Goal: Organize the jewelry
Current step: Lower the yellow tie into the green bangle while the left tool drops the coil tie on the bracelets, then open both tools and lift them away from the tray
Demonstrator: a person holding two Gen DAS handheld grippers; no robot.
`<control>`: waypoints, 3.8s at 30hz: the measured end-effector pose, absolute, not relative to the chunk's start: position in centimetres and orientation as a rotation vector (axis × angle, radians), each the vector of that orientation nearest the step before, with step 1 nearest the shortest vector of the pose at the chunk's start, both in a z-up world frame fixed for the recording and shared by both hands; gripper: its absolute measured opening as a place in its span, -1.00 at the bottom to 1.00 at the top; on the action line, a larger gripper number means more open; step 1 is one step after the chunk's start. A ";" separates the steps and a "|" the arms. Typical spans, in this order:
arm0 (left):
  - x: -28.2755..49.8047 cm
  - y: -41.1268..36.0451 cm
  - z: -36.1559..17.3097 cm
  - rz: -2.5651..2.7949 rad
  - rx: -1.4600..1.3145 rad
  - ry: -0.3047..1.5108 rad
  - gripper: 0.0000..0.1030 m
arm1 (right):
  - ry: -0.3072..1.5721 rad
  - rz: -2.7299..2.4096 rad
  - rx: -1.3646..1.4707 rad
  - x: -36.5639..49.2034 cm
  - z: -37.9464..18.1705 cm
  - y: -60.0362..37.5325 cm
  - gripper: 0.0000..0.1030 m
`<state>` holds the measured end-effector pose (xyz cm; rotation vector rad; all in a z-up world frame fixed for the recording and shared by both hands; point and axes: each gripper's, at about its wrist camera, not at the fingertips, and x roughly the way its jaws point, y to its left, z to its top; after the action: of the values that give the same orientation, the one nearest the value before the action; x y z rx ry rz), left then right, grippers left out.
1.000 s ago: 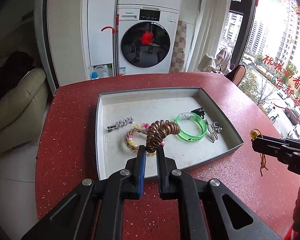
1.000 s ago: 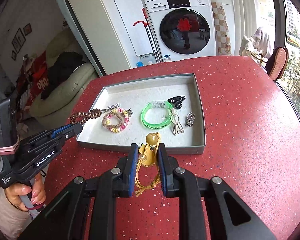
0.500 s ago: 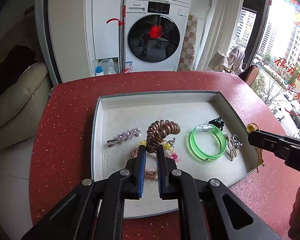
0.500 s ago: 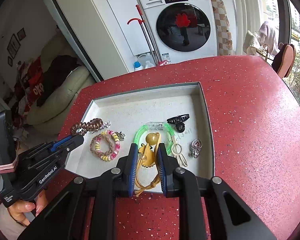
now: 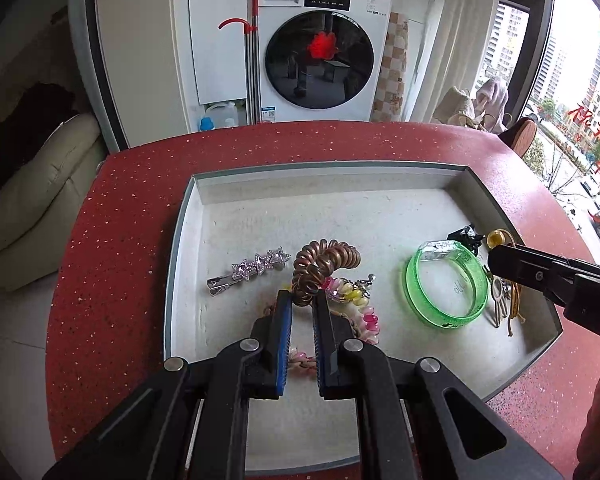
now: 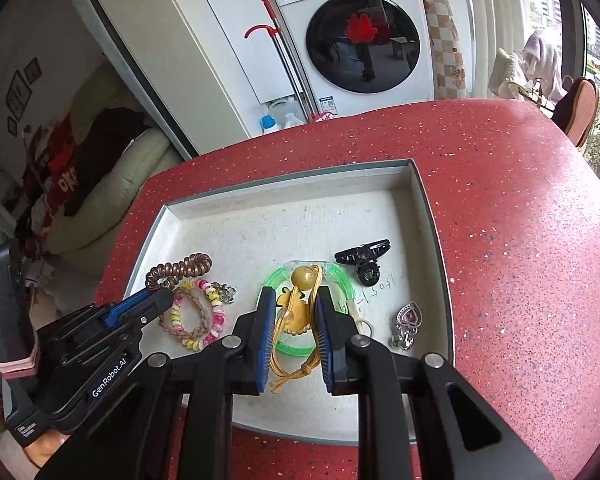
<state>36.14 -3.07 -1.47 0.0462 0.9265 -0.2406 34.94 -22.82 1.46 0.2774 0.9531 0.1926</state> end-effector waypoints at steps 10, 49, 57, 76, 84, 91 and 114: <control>36.1 -3.8 -3.0 -0.229 0.109 0.934 -0.44 | 0.997 0.165 0.238 35.9 -1.2 -22.1 -0.58; 35.1 -3.8 -1.4 -0.181 0.115 0.867 1.00 | 0.905 0.182 0.322 32.7 1.7 -23.3 0.15; 34.7 -4.4 -0.5 -0.197 0.136 0.865 1.00 | 0.914 0.166 0.339 32.4 1.4 -24.0 0.15; 32.7 -3.2 -0.2 -0.158 0.142 0.870 1.00 | 0.945 0.102 0.289 31.8 1.2 -24.0 1.00; 30.9 -2.2 0.1 -0.130 0.134 0.876 1.00 | 0.927 0.113 0.245 30.4 1.9 -22.9 1.00; 27.8 -0.9 0.7 -0.084 0.091 0.845 1.00 | 0.893 0.085 0.187 27.8 2.4 -22.1 1.00; 17.6 0.3 1.6 0.029 0.044 0.646 1.00 | 0.661 -0.004 0.080 17.9 3.7 -20.8 1.00</control>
<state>17.64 0.32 1.60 0.0442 0.6465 0.0288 17.93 -20.78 3.74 0.0802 0.6607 -0.0036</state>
